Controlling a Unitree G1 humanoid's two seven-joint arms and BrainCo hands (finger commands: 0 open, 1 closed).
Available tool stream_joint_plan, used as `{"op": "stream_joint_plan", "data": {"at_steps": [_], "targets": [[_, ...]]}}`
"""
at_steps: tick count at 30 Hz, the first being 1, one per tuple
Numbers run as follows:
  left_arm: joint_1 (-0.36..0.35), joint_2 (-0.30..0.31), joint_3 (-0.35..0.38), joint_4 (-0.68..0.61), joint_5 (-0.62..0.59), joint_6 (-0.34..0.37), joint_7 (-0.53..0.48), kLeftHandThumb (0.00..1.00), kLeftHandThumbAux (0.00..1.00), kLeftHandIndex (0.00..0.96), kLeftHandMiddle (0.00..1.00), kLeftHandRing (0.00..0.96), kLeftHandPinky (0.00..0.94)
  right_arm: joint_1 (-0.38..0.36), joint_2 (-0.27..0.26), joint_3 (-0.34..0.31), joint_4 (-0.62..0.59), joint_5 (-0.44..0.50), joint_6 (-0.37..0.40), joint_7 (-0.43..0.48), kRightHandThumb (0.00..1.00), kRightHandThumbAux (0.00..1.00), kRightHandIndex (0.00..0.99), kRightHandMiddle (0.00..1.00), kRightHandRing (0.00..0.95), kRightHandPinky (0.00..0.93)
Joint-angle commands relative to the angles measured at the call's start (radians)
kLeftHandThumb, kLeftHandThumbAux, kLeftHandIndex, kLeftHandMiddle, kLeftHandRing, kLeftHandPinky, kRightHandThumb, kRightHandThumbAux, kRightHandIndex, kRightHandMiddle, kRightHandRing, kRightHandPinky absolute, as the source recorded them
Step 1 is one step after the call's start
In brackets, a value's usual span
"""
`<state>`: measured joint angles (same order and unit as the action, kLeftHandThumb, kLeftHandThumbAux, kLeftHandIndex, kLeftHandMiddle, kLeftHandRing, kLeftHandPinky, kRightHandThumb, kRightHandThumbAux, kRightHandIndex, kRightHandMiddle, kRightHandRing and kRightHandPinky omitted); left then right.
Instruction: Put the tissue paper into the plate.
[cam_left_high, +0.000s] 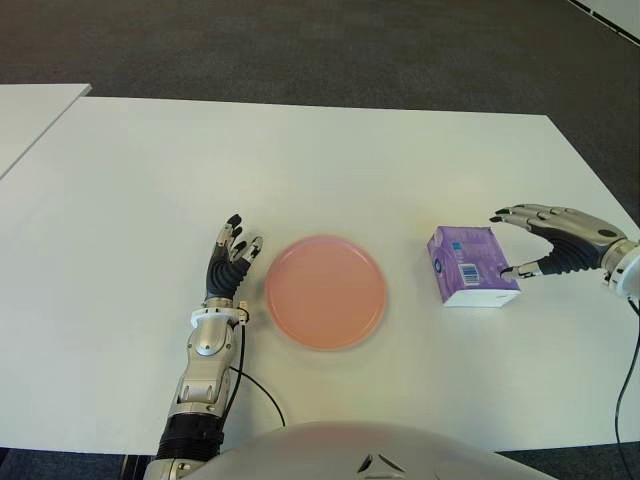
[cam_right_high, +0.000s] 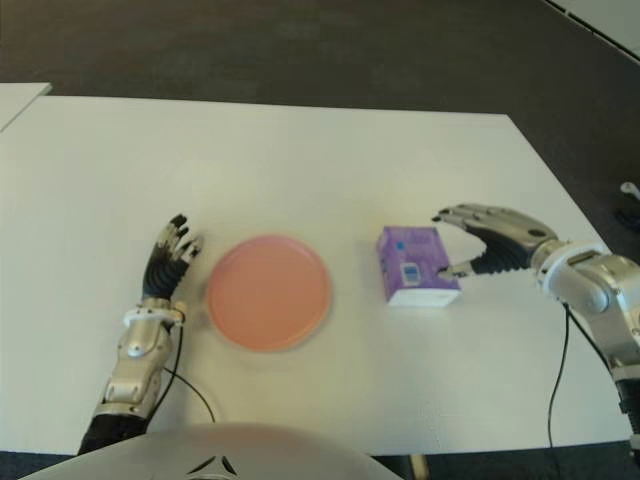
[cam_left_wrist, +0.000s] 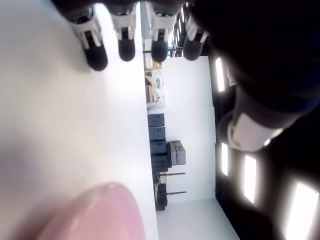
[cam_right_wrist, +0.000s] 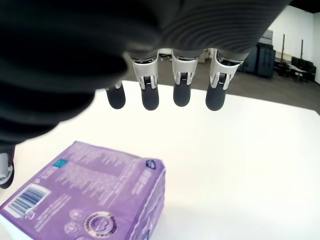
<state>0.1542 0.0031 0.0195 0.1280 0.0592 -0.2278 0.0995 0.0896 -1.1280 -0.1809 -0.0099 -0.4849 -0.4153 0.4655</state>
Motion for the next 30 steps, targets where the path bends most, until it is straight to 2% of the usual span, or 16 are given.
{"op": "stream_joint_plan", "data": {"at_steps": [1, 13, 30], "targets": [[0.010, 0.002, -0.003, 0.016, 0.000, 0.008, -0.012, 0.000, 0.588, 0.000, 0.000, 0.000, 0.000, 0.036, 0.010, -0.019, -0.017, 0.012, 0.021, 0.012, 0.249, 0.375, 0.000, 0.000, 0.000, 0.000], [0.003, 0.001, -0.001, 0.023, -0.005, 0.014, -0.012, 0.000, 0.586, 0.000, 0.000, 0.000, 0.000, 0.068, 0.025, -0.010, -0.026, 0.008, 0.013, 0.013, 0.245, 0.365, 0.000, 0.000, 0.000, 0.000], [0.002, 0.005, 0.001, 0.026, 0.002, 0.014, -0.007, 0.000, 0.580, 0.000, 0.000, 0.000, 0.000, 0.054, 0.058, 0.039, 0.014, 0.001, -0.075, -0.027, 0.197, 0.343, 0.000, 0.000, 0.000, 0.000]]}}
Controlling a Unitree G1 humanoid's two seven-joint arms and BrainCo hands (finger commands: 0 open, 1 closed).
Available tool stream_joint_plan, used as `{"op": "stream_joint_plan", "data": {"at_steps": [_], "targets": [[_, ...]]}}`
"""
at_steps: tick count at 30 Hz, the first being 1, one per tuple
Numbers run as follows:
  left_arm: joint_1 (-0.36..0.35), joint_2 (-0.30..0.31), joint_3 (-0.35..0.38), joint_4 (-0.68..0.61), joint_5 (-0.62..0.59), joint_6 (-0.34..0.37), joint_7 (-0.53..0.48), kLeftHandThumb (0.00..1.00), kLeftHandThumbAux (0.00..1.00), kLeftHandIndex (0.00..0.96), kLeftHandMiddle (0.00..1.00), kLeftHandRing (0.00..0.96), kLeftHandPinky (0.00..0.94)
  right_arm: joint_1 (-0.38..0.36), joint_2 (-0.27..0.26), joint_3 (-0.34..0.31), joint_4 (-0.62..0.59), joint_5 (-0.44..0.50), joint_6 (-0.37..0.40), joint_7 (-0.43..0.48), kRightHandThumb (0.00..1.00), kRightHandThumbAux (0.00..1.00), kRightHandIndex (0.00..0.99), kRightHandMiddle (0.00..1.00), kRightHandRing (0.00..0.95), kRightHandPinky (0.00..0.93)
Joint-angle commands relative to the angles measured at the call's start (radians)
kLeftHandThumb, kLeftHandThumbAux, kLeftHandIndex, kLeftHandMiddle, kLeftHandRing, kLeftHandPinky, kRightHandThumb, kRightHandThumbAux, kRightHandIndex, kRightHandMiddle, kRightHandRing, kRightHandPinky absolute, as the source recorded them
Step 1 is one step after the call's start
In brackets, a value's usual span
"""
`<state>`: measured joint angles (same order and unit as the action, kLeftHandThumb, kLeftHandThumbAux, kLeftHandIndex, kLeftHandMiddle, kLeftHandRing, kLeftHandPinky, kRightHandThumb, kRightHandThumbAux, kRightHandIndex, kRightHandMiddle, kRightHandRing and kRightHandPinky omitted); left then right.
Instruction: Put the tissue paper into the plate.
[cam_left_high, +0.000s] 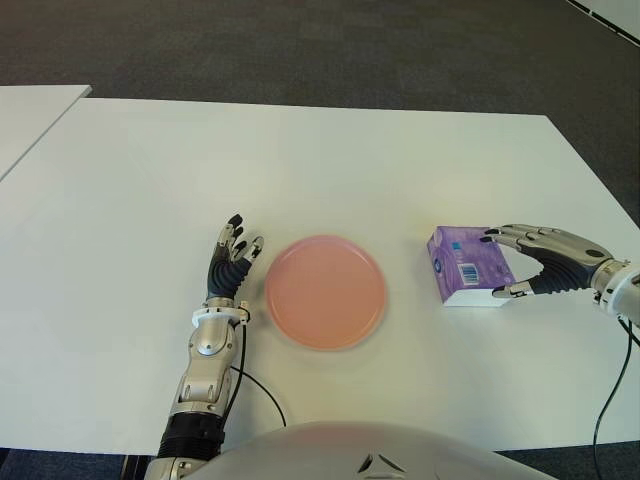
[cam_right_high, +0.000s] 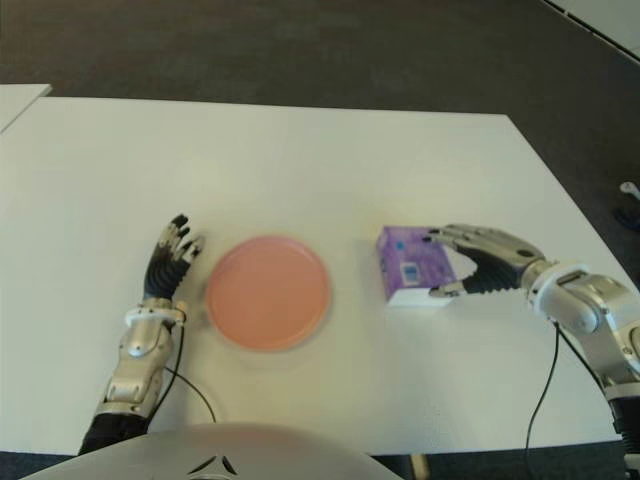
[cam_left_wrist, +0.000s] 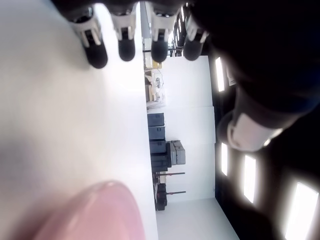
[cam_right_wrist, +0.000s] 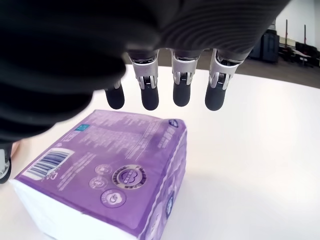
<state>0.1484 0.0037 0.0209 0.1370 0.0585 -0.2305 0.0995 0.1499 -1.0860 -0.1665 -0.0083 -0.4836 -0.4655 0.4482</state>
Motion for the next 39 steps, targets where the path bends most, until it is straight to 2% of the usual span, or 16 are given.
{"op": "stream_joint_plan", "data": {"at_steps": [1, 7, 11, 16, 39], "targets": [[0.008, 0.005, 0.000, 0.018, 0.003, 0.012, -0.008, 0.000, 0.580, 0.000, 0.000, 0.000, 0.000, -0.010, 0.023, 0.032, 0.001, 0.001, -0.029, -0.010, 0.192, 0.345, 0.000, 0.000, 0.000, 0.000], [0.008, 0.004, -0.002, 0.018, 0.004, 0.008, -0.007, 0.000, 0.581, 0.000, 0.000, 0.000, 0.000, -0.006, 0.021, 0.021, -0.134, 0.032, -0.004, 0.040, 0.171, 0.366, 0.000, 0.000, 0.000, 0.000], [0.011, 0.002, -0.004, 0.013, 0.005, 0.010, -0.005, 0.000, 0.583, 0.000, 0.000, 0.000, 0.000, -0.008, 0.016, 0.025, -0.078, 0.023, -0.050, 0.020, 0.155, 0.374, 0.000, 0.000, 0.000, 0.000], [0.011, 0.000, -0.005, 0.010, 0.003, 0.013, -0.005, 0.000, 0.584, 0.000, 0.000, 0.000, 0.000, -0.013, 0.014, 0.024, -0.080, 0.024, -0.067, 0.022, 0.148, 0.373, 0.000, 0.000, 0.000, 0.000], [0.017, 0.001, -0.006, 0.012, 0.017, 0.001, 0.000, 0.000, 0.601, 0.000, 0.000, 0.000, 0.000, -0.037, 0.033, 0.052, -0.072, 0.042, -0.058, 0.049, 0.120, 0.361, 0.000, 0.000, 0.000, 0.000]]}}
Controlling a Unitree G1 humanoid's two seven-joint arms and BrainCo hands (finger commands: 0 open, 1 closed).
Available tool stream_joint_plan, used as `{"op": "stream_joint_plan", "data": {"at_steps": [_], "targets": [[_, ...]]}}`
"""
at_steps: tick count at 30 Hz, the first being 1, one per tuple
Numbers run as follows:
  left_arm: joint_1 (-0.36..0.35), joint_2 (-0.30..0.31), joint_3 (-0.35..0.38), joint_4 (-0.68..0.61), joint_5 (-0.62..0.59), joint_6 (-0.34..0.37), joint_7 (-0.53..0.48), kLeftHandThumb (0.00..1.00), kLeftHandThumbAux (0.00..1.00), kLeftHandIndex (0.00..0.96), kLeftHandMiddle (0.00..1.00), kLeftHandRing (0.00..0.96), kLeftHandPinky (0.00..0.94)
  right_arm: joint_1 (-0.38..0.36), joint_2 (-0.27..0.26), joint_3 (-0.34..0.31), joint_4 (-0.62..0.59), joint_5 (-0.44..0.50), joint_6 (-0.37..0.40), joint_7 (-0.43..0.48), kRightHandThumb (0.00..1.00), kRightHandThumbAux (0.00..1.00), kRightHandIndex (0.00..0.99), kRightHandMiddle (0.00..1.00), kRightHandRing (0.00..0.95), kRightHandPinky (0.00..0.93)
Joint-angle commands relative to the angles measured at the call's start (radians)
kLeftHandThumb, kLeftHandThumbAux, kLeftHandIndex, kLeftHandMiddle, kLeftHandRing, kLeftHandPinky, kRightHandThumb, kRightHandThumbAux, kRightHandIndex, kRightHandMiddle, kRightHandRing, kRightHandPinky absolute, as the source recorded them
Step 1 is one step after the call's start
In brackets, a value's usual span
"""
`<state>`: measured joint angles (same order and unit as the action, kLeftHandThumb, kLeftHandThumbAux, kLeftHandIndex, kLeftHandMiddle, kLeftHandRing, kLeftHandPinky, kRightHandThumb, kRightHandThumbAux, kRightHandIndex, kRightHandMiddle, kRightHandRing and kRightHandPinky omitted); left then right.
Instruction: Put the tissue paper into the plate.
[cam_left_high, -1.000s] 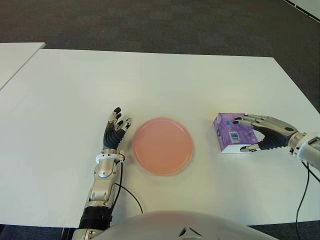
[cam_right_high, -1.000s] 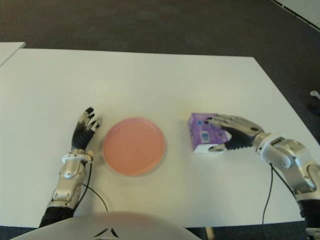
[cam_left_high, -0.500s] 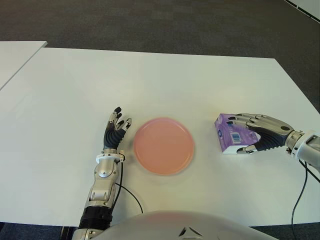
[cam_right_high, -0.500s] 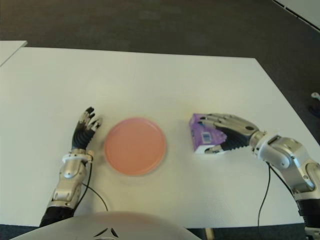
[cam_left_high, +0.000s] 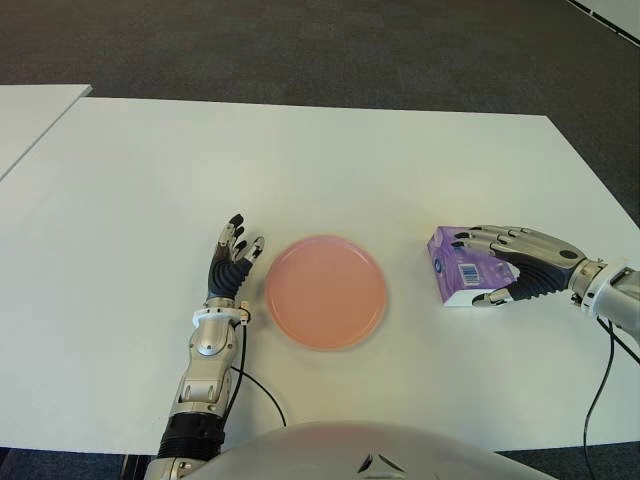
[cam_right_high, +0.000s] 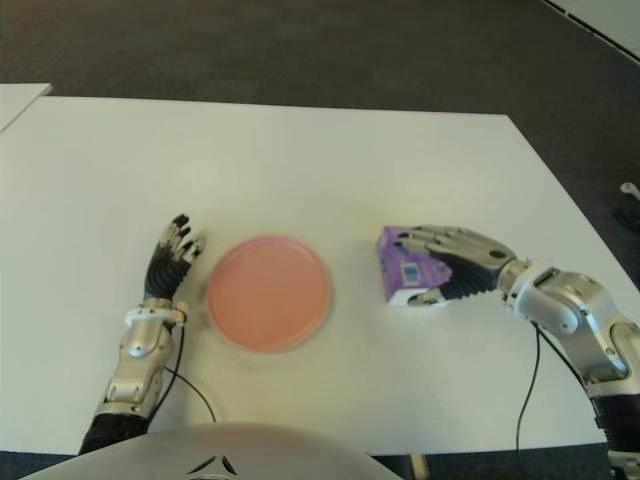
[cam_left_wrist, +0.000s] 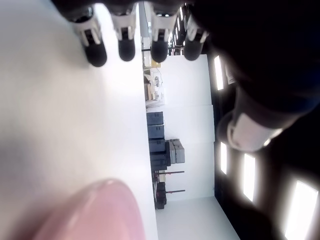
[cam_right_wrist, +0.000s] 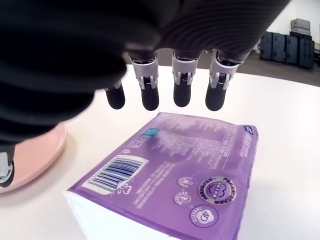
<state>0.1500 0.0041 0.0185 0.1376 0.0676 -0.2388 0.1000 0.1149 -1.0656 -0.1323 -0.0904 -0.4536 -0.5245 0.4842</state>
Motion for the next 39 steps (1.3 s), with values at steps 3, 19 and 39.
{"op": "stream_joint_plan", "data": {"at_steps": [3, 19, 39], "targets": [[0.017, 0.001, -0.003, 0.008, 0.005, 0.012, -0.005, 0.000, 0.600, 0.000, 0.000, 0.000, 0.000, -0.002, 0.016, 0.021, 0.011, 0.007, 0.000, 0.009, 0.118, 0.362, 0.000, 0.000, 0.000, 0.000], [0.020, 0.006, 0.002, -0.001, -0.008, 0.019, -0.017, 0.000, 0.603, 0.000, 0.000, 0.000, 0.000, -0.006, 0.030, 0.025, 0.006, -0.041, 0.033, 0.005, 0.144, 0.388, 0.000, 0.000, 0.000, 0.000], [0.024, 0.012, 0.009, -0.017, -0.006, 0.041, -0.018, 0.000, 0.594, 0.000, 0.000, 0.000, 0.000, -0.098, 0.106, 0.133, 0.242, -0.182, 0.052, -0.186, 0.159, 0.376, 0.000, 0.000, 0.000, 0.000]]}}
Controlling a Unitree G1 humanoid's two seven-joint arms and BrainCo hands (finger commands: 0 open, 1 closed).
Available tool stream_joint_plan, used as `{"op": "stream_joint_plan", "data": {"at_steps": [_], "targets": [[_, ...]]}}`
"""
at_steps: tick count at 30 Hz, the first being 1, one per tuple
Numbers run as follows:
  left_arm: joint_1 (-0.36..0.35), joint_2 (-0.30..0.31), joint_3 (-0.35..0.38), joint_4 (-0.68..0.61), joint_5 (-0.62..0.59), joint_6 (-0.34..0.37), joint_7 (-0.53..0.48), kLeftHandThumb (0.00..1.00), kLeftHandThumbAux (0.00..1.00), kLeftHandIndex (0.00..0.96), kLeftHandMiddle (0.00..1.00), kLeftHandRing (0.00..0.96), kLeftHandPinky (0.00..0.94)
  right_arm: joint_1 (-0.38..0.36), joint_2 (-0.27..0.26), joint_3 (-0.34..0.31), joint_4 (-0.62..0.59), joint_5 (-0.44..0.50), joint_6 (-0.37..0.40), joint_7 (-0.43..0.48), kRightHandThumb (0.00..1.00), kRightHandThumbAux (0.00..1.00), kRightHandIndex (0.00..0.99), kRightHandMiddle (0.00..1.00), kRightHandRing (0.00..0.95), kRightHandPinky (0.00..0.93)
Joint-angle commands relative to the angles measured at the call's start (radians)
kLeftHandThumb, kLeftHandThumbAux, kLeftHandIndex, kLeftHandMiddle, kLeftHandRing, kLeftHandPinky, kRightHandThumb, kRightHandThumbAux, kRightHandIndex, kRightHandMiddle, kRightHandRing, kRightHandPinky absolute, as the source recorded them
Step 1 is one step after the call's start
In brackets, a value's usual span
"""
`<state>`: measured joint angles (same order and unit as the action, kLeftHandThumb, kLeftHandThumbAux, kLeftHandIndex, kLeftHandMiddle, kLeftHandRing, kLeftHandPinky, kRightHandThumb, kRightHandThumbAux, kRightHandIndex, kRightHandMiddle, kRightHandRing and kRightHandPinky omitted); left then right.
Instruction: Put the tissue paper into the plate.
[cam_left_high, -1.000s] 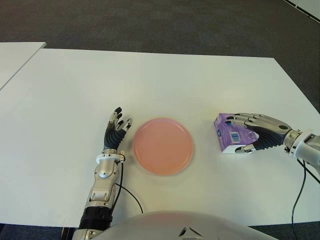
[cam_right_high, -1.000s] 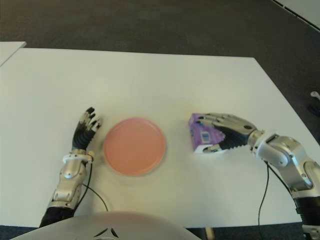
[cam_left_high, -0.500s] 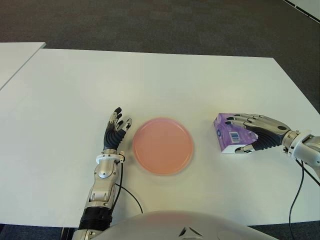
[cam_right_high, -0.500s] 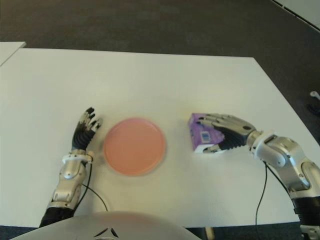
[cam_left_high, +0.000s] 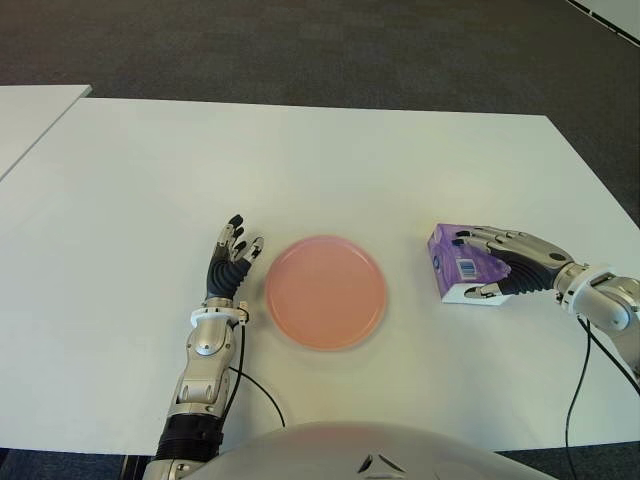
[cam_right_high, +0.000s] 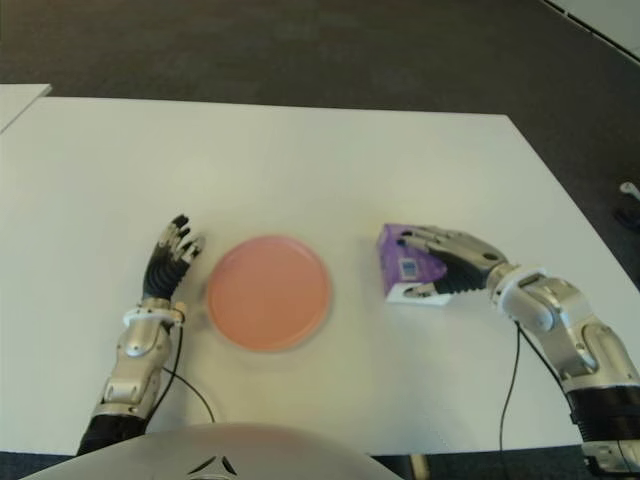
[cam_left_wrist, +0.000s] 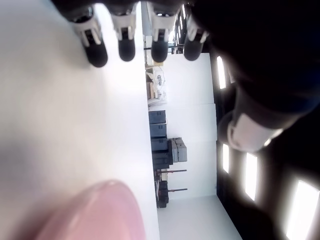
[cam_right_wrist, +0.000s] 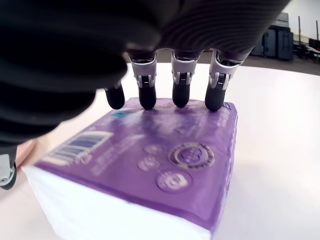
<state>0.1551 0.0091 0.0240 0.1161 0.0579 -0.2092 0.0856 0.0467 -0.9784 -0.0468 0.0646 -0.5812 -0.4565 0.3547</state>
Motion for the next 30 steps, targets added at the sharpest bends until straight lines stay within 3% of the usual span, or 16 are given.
{"op": "stream_joint_plan", "data": {"at_steps": [1, 12, 30], "targets": [[0.019, 0.008, 0.004, 0.004, 0.003, 0.011, -0.004, 0.000, 0.593, 0.000, 0.000, 0.000, 0.000, -0.035, 0.019, 0.053, 0.097, -0.058, -0.019, -0.065, 0.159, 0.378, 0.000, 0.000, 0.000, 0.000], [0.027, 0.016, 0.003, -0.005, 0.006, 0.007, -0.010, 0.000, 0.587, 0.000, 0.000, 0.000, 0.000, -0.072, 0.033, 0.116, 0.198, -0.088, -0.029, -0.174, 0.164, 0.367, 0.000, 0.000, 0.000, 0.000], [0.035, 0.023, 0.003, -0.016, 0.001, 0.015, -0.016, 0.000, 0.581, 0.000, 0.000, 0.000, 0.000, -0.113, 0.040, 0.210, 0.308, -0.093, -0.053, -0.245, 0.150, 0.376, 0.000, 0.000, 0.000, 0.000]]}}
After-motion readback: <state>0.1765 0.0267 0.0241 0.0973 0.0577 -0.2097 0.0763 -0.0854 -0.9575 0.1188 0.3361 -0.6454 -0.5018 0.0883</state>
